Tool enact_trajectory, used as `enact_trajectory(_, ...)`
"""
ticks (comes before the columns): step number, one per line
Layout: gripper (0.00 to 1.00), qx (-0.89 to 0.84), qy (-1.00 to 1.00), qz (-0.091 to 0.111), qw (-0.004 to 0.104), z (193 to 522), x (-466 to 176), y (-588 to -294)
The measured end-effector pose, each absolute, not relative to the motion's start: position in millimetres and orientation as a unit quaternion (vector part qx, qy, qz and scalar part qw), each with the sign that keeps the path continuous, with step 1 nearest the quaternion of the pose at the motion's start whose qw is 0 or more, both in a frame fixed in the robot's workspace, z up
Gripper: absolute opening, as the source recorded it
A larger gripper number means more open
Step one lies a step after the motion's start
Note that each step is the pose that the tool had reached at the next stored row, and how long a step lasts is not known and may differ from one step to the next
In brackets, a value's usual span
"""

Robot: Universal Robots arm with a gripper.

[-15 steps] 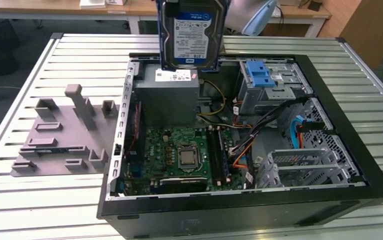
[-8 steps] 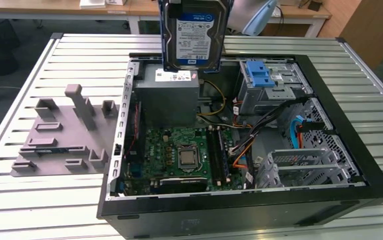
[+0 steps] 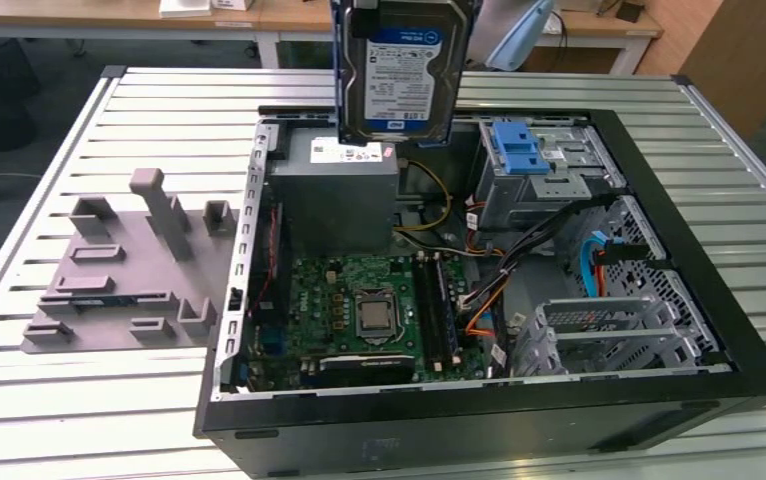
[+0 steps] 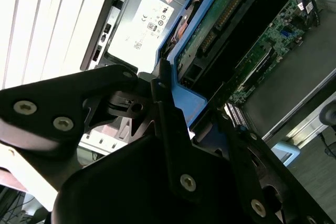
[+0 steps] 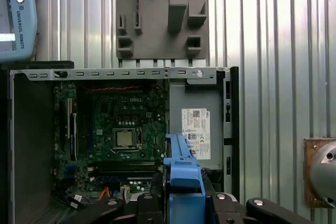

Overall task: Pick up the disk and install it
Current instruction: 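Pick up the disk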

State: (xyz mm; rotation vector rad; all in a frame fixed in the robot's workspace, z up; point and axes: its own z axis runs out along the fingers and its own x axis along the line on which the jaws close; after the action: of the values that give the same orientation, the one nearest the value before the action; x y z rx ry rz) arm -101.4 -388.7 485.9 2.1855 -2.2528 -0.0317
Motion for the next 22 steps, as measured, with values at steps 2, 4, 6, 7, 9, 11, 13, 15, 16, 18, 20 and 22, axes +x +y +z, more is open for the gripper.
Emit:
enact_trajectory(2, 0.36, 0.696, -0.718, -0.010, 0.001, 486, -99, -389)
enact_trajectory(4, 0.36, 0.696, -0.718, -0.010, 0.001, 486, -97, -390)
enact_trajectory(6, 0.36, 0.696, -0.718, -0.010, 0.001, 486, -95, -391)
enact_trajectory(7, 0.36, 0.696, -0.718, -0.010, 0.001, 486, -95, -392)
enact_trajectory(9, 0.36, 0.695, -0.719, -0.010, 0.001, 486, -94, -395)
enact_trajectory(11, 0.36, 0.695, -0.719, -0.010, 0.001, 486, -94, -397)
enact_trajectory(13, 0.36, 0.694, -0.720, -0.010, 0.001, 486, -93, -399)
enact_trajectory(15, 0.36, 0.693, -0.721, -0.010, 0.001, 486, -93, -402)
enact_trajectory(16, 0.36, 0.693, -0.721, -0.010, 0.001, 486, -93, -403)
enact_trajectory(18, 0.36, 0.692, -0.722, -0.010, 0.001, 486, -92, -405)
enact_trajectory(20, 0.36, 0.691, -0.723, -0.010, 0.001, 486, -92, -407)
enact_trajectory(22, 0.36, 0.690, -0.724, -0.010, 0.001, 486, -91, -409)
